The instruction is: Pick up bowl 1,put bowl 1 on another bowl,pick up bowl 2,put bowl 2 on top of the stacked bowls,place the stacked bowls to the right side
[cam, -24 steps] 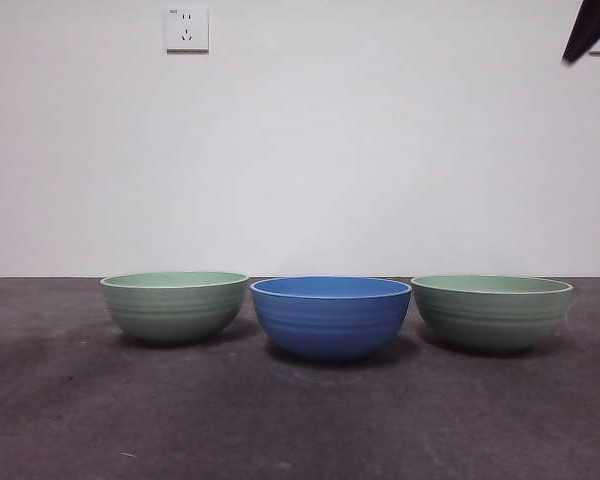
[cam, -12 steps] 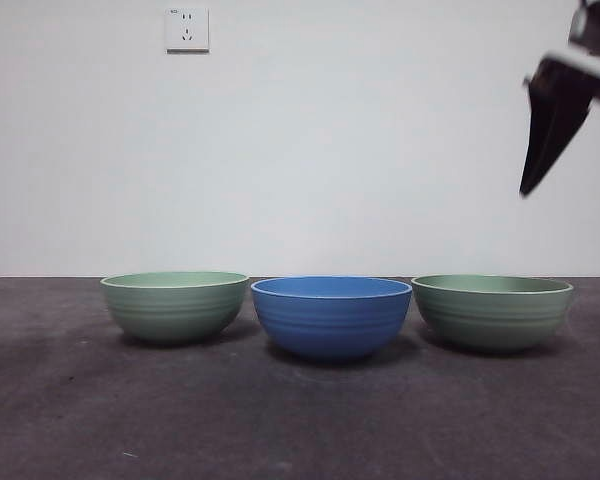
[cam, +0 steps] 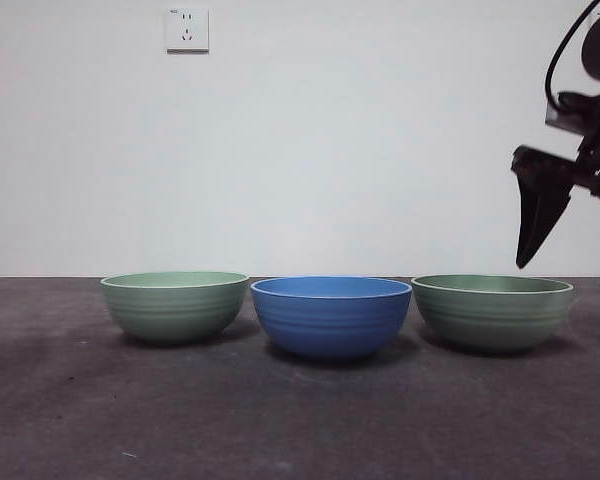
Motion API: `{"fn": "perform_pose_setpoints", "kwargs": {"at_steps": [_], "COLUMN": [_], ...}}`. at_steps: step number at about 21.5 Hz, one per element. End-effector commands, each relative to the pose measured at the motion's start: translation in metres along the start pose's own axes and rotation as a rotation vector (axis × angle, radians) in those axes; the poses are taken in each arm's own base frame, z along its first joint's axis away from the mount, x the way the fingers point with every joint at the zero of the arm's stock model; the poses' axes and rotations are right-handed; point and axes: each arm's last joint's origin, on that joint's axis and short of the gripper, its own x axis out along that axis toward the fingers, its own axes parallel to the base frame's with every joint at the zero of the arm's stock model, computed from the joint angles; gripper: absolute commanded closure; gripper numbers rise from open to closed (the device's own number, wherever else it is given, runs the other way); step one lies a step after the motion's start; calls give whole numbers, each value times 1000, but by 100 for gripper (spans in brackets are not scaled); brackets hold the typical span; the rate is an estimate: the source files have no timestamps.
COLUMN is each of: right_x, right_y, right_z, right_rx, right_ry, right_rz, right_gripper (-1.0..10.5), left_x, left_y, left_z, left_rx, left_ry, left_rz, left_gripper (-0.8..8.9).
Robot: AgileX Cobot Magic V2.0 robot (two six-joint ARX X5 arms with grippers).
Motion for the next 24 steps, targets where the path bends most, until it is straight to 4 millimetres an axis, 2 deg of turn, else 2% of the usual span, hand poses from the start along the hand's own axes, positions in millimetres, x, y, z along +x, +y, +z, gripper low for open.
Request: {"fn": "perform_pose_setpoints", "kwargs": {"at_steps": [1,5,8,10,17,21,24], "right_x": [11,19,20,20,17,-13,-42], "right_y": [-3,-5,-5,-4,-3,8,31], "right_z": [0,0,2,3,8,20,32], "right_rx": [23,24,19,17,6,1,-50], "right_ry": [24,32,8,-1,-49,-141,-178], "right_rz": [-7,-5,-3,-2,2,23,58], "right_gripper": [542,784,827,960,959,959,959], "left_x": [-1,-1,-1,-1,-1,-1,-1], "left_y": [-1,-1,-1,-1,-1,0,0], "left_z": [1,1,1,1,1,1,1], "left_rx": [9,9,9,9,9,9,10], "left_ry": [-8,-7,-7,-7,-7,-5,-7], "left_rz": [-7,-7,-6,-4,2,28,28], "left_gripper": [297,297,297,297,297,297,297]}}
